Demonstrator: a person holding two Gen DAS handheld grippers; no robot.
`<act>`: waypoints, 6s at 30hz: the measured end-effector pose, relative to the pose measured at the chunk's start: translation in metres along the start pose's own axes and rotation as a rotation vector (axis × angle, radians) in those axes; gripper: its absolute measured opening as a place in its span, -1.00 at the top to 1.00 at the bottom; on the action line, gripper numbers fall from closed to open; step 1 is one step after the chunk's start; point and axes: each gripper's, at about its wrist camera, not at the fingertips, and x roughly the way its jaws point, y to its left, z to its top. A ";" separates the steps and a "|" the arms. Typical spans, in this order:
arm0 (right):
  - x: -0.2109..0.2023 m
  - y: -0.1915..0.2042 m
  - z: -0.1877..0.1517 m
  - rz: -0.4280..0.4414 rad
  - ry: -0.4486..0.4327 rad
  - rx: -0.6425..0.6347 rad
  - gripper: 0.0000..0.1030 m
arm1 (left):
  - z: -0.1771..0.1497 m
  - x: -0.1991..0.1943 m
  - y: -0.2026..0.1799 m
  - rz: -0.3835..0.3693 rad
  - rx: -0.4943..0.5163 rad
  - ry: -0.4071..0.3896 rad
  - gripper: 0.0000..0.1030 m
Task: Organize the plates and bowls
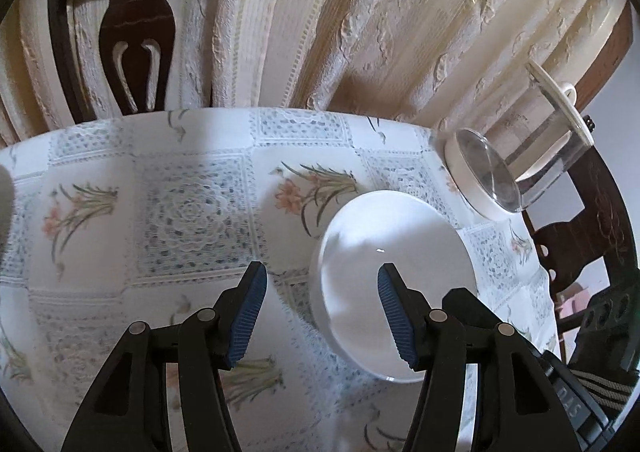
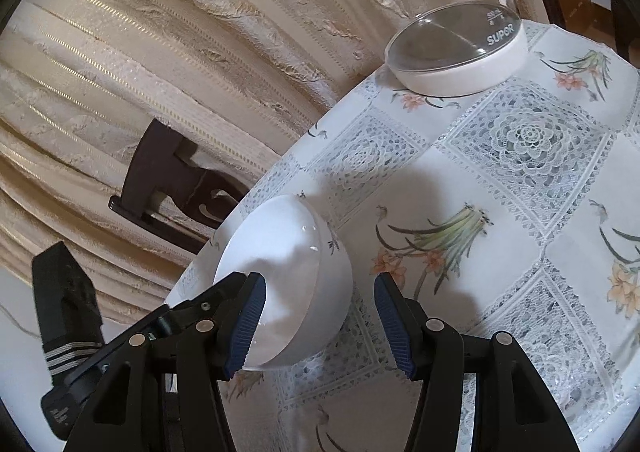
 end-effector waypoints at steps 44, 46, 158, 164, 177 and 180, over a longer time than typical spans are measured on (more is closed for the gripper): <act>0.005 0.055 -0.031 0.112 0.126 -0.134 0.27 | -0.022 -0.063 0.040 0.031 -0.032 -0.013 0.46; 0.004 0.068 -0.037 0.122 0.128 -0.162 0.27 | -0.023 -0.073 0.046 0.035 -0.031 -0.026 0.46; 0.103 0.253 -0.148 0.096 0.201 -0.528 -0.19 | -0.044 -0.174 0.324 0.469 -0.164 -0.267 -0.19; 0.103 0.254 -0.145 0.150 0.237 -0.476 -0.24 | -0.049 -0.174 0.333 0.378 -0.233 -0.239 -0.19; 0.131 0.258 -0.148 0.134 0.286 -0.467 -0.26 | -0.046 -0.157 0.330 0.295 -0.224 -0.191 0.06; 0.136 0.258 -0.149 0.144 0.298 -0.465 -0.25 | -0.047 -0.155 0.334 0.281 -0.244 -0.184 0.14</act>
